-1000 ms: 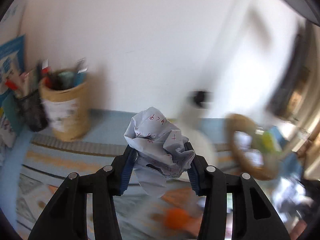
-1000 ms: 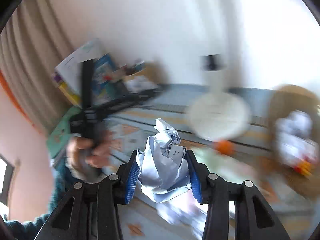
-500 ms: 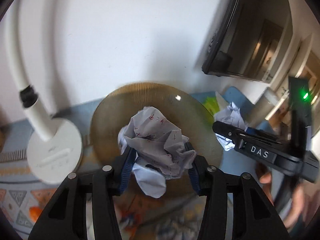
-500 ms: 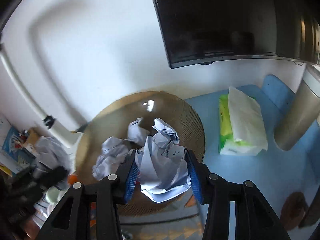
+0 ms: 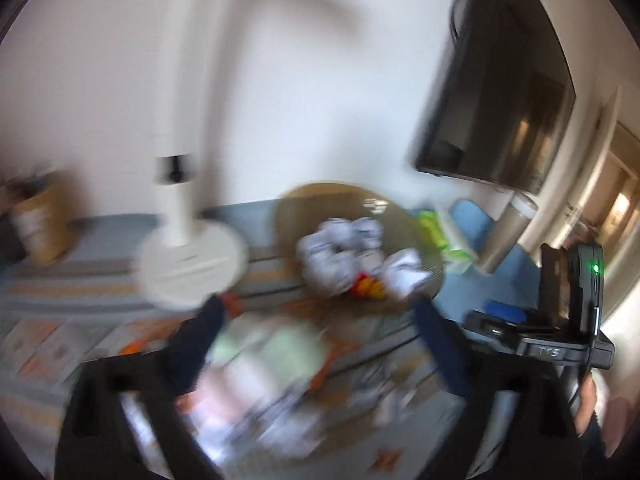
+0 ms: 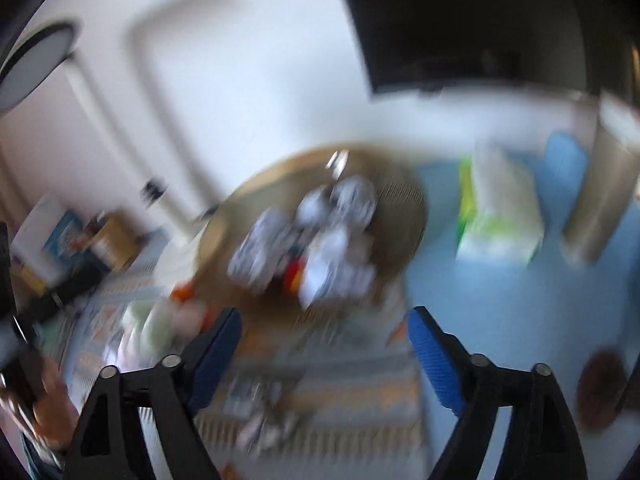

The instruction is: Organize objects

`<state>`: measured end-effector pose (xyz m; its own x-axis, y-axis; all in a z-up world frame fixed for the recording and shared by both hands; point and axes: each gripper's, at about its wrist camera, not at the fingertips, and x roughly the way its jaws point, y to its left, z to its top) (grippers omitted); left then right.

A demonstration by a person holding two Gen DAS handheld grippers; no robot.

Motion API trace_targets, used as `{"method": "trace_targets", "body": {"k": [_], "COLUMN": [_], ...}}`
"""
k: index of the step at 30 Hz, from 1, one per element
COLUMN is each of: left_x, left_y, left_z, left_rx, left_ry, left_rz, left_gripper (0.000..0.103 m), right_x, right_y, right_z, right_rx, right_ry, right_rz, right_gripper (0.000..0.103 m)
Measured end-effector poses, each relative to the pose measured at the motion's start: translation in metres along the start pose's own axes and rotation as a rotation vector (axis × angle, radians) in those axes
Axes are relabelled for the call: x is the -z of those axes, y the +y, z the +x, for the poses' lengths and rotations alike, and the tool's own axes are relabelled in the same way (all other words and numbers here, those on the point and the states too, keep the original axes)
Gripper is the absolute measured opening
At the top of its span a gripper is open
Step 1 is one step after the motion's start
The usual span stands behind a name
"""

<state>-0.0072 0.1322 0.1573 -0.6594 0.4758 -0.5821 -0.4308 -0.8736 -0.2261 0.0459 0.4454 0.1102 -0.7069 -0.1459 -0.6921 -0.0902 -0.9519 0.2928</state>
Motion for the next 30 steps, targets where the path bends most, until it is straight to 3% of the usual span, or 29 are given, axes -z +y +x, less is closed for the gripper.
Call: {"method": "trace_targets", "body": {"k": [2, 4, 8, 11, 15, 19, 30], "left_x": [0.036, 0.068, 0.106, 0.122, 0.123, 0.125, 0.127], "left_y": [0.026, 0.065, 0.127, 0.145, 0.139, 0.143, 0.136], "left_z": [-0.028, -0.044, -0.034, -0.022, -0.021, -0.023, -0.017], "left_rx": [-0.162, -0.337, -0.46, -0.458, -0.481, -0.472, -0.498], "left_ry": [-0.035, -0.048, -0.019, -0.019, -0.032, -0.034, -0.008], "left_rz": [-0.028, -0.11, -0.239, -0.307, -0.267, -0.28, -0.234], "left_gripper": [0.102, 0.102, 0.102, 0.102, 0.102, 0.102, 0.102], "right_x": [0.032, 0.054, 0.068, 0.071, 0.069, 0.07, 0.07], "right_y": [0.006, 0.012, 0.019, 0.022, 0.024, 0.024, 0.023], "right_z": [0.003, 0.02, 0.04, 0.039, 0.045, 0.039, 0.037], "right_rx": [0.017, 0.065, 0.174, 0.2, 0.239, 0.288, 0.274], "right_ry": [-0.025, -0.035, -0.046, -0.078, -0.054, -0.085, -0.081], "right_rz": [0.002, -0.021, -0.061, -0.09, -0.097, -0.09, -0.089], "right_gripper": [0.101, 0.101, 0.101, 0.103, 0.103, 0.103, 0.103]}}
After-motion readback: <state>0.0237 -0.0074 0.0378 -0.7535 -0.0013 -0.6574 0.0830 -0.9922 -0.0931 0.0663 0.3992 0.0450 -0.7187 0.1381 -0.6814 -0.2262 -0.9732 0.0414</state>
